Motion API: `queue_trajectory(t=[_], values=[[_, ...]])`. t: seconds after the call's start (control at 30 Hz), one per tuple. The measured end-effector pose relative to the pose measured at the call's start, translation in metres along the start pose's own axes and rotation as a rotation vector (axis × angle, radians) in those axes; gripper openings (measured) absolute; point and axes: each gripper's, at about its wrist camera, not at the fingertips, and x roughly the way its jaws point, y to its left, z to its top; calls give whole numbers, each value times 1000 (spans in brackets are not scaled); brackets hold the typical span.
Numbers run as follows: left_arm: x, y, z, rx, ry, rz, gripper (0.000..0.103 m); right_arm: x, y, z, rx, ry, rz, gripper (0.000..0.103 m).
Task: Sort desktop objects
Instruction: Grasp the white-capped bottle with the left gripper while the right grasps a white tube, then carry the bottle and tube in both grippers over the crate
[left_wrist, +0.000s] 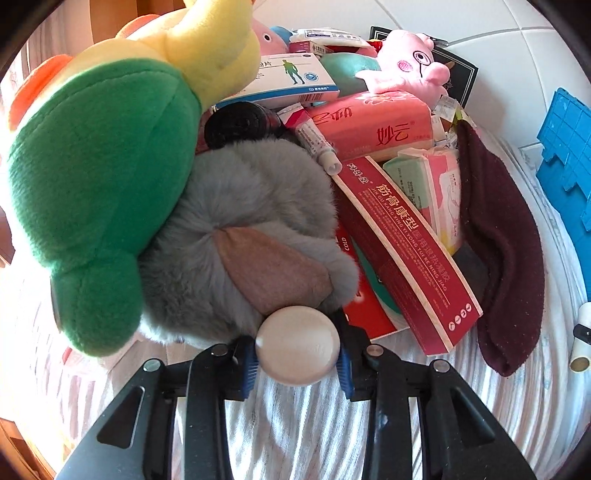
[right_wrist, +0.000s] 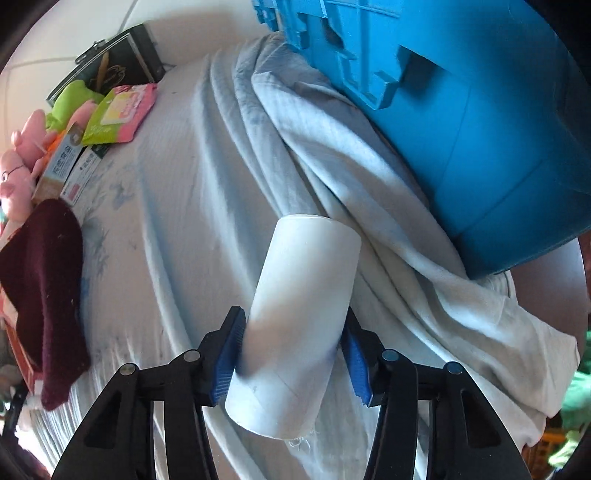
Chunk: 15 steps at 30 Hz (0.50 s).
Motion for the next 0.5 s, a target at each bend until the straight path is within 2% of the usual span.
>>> queue_trajectory(t=[0.27, 0.37, 0.5], values=[[-35, -12, -12, 22, -48, -11, 33, -31, 29, -5, -148, -34, 100, 50], [-54, -21, -6, 42, -91, -7, 33, -51, 40, 0, -194, -75, 144, 50], [-81, -30, 12, 70, -167, -16, 33, -89, 58, 8, -284, -171, 192, 50]])
